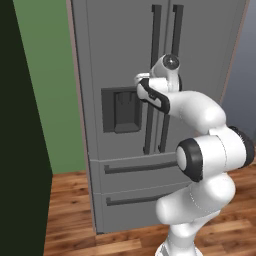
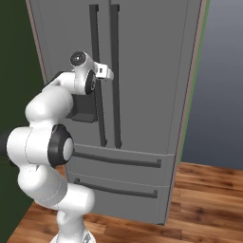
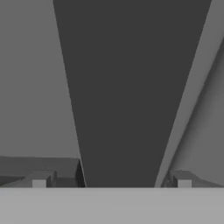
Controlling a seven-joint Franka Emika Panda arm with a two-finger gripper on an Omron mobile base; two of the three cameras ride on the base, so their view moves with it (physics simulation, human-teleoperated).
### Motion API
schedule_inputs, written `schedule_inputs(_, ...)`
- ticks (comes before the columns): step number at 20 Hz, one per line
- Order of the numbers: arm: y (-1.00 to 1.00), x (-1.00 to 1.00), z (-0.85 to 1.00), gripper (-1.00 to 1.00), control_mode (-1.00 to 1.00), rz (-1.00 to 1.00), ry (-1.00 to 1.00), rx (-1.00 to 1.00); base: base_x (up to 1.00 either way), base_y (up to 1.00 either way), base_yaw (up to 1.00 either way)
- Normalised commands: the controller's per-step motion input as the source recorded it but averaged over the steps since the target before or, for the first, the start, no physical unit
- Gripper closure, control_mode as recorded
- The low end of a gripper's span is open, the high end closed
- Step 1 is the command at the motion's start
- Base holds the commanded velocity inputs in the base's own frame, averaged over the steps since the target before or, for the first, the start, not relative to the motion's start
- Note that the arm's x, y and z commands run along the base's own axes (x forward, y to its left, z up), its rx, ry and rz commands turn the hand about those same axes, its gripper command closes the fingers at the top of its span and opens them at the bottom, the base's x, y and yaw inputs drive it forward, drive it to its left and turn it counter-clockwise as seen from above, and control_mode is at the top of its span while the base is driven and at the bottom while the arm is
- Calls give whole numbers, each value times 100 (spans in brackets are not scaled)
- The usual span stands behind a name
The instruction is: Retrieve the fish from the fridge and place it on the saucepan with marinade on the stove.
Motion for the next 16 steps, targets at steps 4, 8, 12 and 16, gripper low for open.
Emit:
schedule_inputs(4,0,40,-12,-100,-100,0,0,0,0,0,0)
schedule_inputs(8,0,16,-9,100,-100,0,-3,0,0,0,0)
schedule_inputs(12,0,0,0,100,-100,0,0,0,0,0,0)
schedule_inputs(16,7,0,0,100,-100,0,0,1,0,0,0)
